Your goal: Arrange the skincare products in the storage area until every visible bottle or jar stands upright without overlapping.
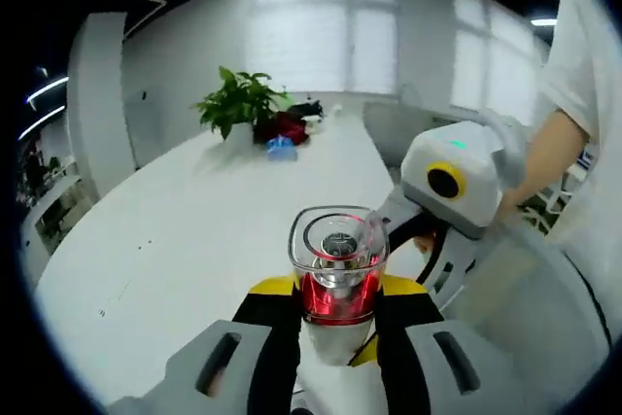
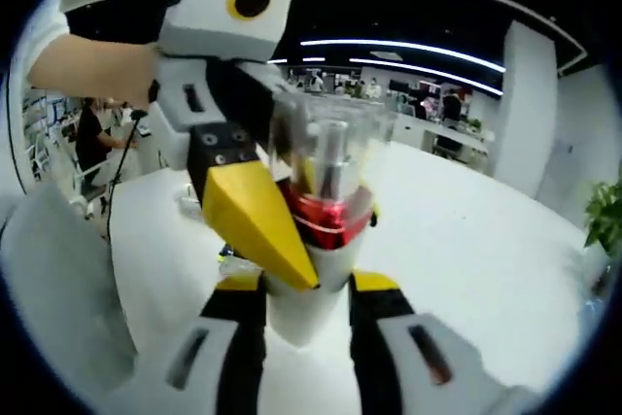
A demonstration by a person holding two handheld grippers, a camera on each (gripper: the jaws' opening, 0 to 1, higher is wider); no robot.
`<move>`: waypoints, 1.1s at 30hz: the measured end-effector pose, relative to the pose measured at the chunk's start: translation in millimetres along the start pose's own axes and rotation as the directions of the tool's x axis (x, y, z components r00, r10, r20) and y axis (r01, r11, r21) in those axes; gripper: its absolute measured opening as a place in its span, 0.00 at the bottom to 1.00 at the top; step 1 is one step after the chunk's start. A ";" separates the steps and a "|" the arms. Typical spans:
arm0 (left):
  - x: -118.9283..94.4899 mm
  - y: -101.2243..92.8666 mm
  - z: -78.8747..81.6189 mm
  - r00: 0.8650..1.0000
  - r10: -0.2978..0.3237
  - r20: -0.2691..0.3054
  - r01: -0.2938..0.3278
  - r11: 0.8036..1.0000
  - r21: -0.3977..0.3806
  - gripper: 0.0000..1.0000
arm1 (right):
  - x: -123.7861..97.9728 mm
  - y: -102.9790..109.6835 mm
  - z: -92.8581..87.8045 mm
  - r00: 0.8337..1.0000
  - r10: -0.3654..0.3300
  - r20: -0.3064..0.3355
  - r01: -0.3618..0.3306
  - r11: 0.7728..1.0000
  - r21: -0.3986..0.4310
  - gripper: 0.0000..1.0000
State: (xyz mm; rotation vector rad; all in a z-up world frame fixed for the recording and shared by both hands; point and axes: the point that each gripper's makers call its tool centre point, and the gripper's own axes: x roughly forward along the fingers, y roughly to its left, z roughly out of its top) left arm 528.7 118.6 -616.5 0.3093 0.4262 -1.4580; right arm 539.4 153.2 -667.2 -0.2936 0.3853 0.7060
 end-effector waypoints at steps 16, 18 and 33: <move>22.0 48.7 -23.8 0.998 0.037 -0.052 -0.036 0.999 0.019 0.26 | 47.1 -34.6 -22.7 0.998 -0.034 -0.054 0.034 0.999 -0.004 0.31; 22.2 54.8 -26.8 0.998 0.037 -0.057 -0.036 0.999 0.019 0.26 | 52.9 -37.3 -23.8 0.997 -0.038 -0.060 0.038 0.999 -0.003 0.31; 25.2 93.9 -29.4 0.998 0.029 -0.049 -0.031 0.999 -0.024 0.26 | 78.1 -59.4 -19.3 0.997 -0.055 -0.053 0.057 0.998 0.032 0.31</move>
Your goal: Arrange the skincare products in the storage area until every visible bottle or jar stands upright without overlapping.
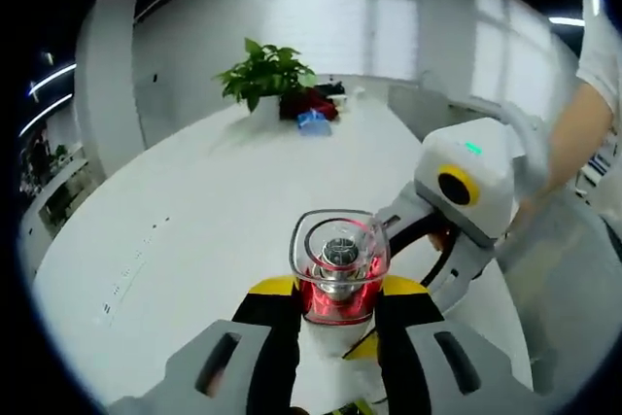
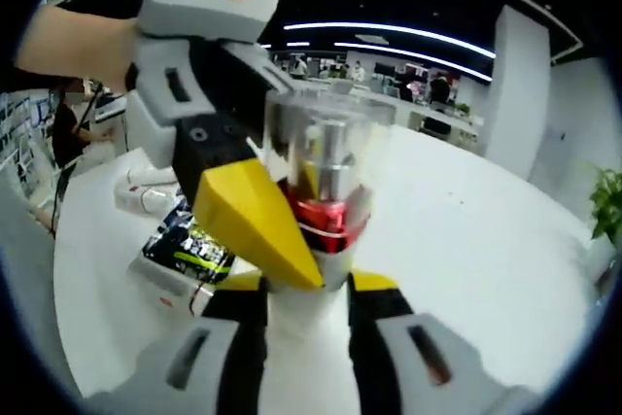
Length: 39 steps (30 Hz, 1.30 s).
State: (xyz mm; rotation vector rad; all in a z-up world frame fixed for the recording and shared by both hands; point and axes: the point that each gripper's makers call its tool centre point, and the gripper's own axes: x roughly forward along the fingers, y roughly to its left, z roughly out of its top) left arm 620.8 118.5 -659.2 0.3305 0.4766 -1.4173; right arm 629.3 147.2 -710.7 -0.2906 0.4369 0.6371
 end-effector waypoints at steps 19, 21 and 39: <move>-1.9 0.4 -4.2 0.999 0.030 -0.025 -0.031 0.999 -0.027 0.33 | 0.3 5.1 -2.2 0.999 0.038 -0.006 -0.038 0.999 -0.008 0.38; -4.5 -1.3 -3.9 0.999 0.038 -0.021 -0.039 0.999 -0.038 0.37 | -2.0 5.5 -3.4 0.999 0.036 -0.009 -0.036 0.999 0.007 0.40; -62.9 -15.7 -37.9 0.971 0.236 0.034 -0.217 0.932 -0.289 0.65 | -54.3 28.1 -25.5 0.999 0.037 -0.022 -0.034 0.991 0.132 0.64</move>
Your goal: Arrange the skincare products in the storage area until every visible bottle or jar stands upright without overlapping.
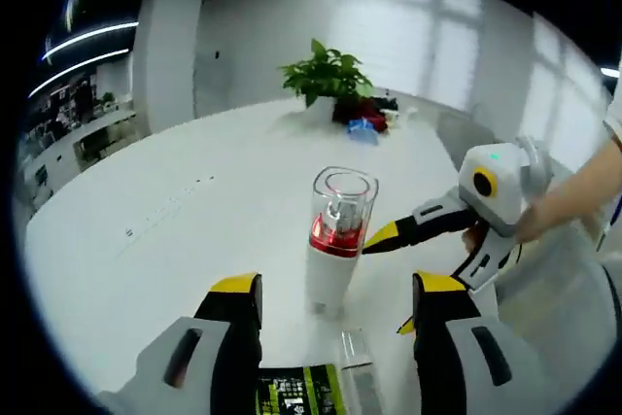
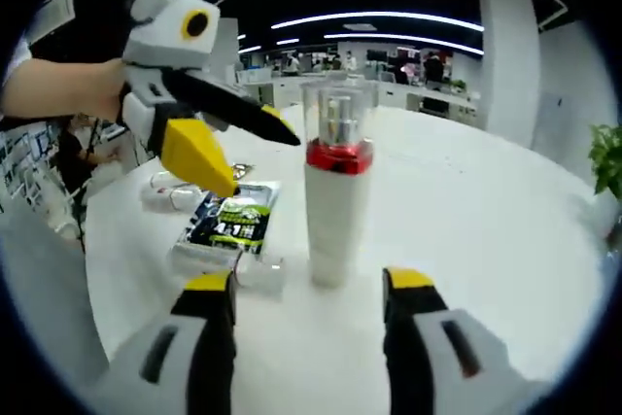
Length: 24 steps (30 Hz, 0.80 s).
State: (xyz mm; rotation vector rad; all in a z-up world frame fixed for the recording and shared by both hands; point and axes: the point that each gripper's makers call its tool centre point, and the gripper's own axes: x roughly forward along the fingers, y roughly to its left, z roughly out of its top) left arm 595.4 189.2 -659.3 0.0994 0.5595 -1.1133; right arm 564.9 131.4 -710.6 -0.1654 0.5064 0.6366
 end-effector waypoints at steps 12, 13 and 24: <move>-62.7 -12.0 -51.2 0.986 0.168 0.023 -0.162 0.971 -0.174 0.82 | -40.3 24.1 3.2 0.999 0.015 0.040 -0.017 0.999 0.051 0.79; -67.7 -12.8 -53.8 0.983 0.180 0.025 -0.172 0.968 -0.183 0.83 | -43.1 25.4 3.7 0.999 0.016 0.042 -0.018 0.999 0.044 0.80; -125.6 -31.5 -85.7 0.951 0.308 0.027 -0.292 0.922 -0.256 0.91 | -72.3 37.7 2.8 0.998 0.024 0.060 -0.028 0.997 0.067 0.90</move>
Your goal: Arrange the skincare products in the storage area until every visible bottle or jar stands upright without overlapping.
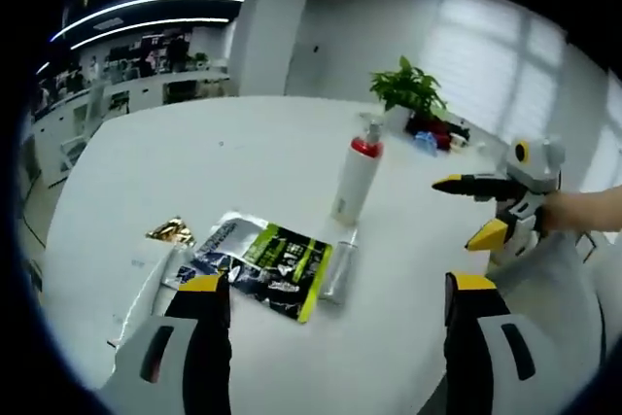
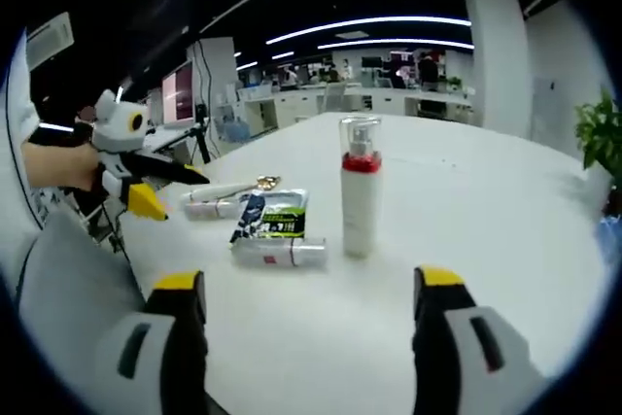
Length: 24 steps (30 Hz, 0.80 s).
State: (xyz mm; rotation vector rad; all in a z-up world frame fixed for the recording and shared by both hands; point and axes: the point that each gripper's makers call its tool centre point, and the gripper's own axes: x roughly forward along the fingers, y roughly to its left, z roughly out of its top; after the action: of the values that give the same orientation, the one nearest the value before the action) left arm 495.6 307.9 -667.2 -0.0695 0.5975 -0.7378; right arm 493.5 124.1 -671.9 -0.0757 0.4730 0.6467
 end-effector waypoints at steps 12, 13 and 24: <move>-34.9 -10.5 -18.2 0.997 0.064 0.031 -0.062 0.997 -0.048 0.97 | -27.0 7.2 4.9 1.000 -0.001 0.026 0.000 1.000 0.022 0.96; -36.1 -10.3 -18.9 0.997 0.067 0.032 -0.065 0.997 -0.050 0.97 | -29.2 7.8 5.5 1.000 -0.002 0.027 0.001 1.000 0.022 0.96; -47.2 -6.9 -21.4 0.994 0.104 0.032 -0.102 0.994 -0.040 0.97 | -50.2 7.9 4.4 0.999 -0.031 0.043 0.030 0.999 0.032 0.98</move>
State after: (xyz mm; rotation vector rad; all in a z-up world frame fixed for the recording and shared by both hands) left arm 452.4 336.6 -660.2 -0.0855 0.5788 -0.6243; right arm 455.6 103.1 -644.9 -0.0392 0.4388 0.6097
